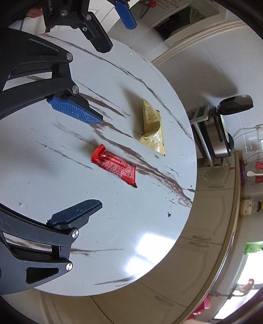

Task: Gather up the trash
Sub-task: 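Grasp the red wrapper with the right tool while the left tool grasps the yellow wrapper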

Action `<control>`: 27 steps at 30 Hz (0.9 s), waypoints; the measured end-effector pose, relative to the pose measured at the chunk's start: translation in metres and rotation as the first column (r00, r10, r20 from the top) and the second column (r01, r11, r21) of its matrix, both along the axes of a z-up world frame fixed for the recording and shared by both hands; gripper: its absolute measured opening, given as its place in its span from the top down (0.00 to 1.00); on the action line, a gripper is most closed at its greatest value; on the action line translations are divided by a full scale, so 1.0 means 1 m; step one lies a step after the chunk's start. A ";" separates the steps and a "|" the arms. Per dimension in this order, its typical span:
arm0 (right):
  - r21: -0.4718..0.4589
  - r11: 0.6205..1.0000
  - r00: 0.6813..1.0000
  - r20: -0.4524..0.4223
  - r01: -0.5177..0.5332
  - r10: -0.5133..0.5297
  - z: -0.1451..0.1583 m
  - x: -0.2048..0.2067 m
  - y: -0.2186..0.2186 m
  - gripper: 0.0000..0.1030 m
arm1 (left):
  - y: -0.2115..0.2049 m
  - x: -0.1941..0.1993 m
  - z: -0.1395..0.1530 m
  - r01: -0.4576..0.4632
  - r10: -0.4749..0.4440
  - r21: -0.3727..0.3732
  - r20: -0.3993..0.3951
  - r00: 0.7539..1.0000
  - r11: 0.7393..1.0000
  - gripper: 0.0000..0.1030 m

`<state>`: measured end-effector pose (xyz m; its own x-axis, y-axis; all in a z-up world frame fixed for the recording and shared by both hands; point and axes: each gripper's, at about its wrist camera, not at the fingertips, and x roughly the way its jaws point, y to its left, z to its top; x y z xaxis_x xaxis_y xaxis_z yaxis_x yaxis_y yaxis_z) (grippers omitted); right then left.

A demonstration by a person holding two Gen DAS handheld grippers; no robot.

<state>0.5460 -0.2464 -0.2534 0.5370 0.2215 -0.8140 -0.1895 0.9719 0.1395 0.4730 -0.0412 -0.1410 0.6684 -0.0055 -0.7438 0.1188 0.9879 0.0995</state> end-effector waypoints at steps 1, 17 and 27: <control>-0.004 1.000 1.000 -0.011 0.005 -0.005 -0.004 0.006 0.001 0.33 | 0.000 0.013 -0.004 0.000 0.000 0.001 -0.013 1.000 1.000 0.10; 0.007 0.998 0.998 -0.017 -0.063 0.063 -0.016 0.043 -0.019 0.82 | -0.036 0.151 -0.053 0.151 -0.150 0.064 -0.024 0.988 0.986 0.08; 0.069 0.996 0.998 -0.023 -0.062 0.064 -0.018 0.058 -0.033 0.82 | -0.053 0.201 -0.095 0.175 -0.163 0.114 -0.106 0.981 0.978 0.15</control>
